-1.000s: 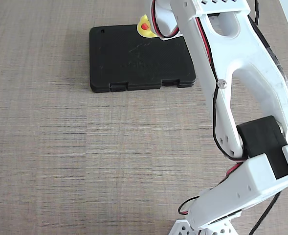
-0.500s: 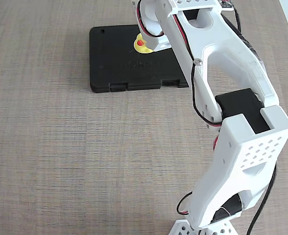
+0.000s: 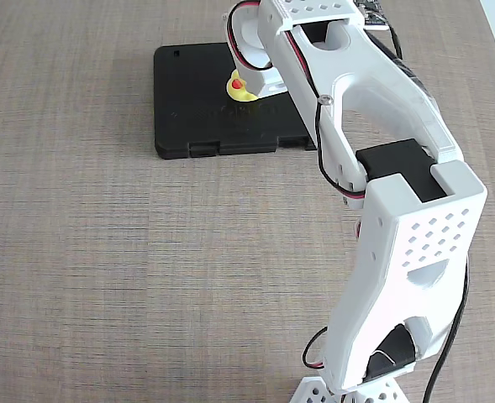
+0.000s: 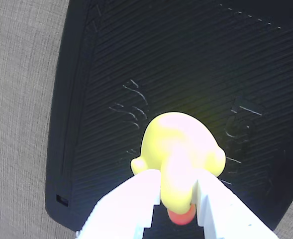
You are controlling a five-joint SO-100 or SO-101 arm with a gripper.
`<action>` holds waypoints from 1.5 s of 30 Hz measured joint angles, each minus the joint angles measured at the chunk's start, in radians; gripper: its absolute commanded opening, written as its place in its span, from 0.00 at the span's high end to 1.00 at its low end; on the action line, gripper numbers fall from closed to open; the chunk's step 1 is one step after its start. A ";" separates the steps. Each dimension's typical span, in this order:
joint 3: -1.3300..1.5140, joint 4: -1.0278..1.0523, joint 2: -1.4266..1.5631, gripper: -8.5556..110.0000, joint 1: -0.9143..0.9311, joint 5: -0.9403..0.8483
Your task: Grasp a duck and put it on the black surface.
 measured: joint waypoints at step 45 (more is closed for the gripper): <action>1.083 -0.038 1.374 0.79 0.198 -0.003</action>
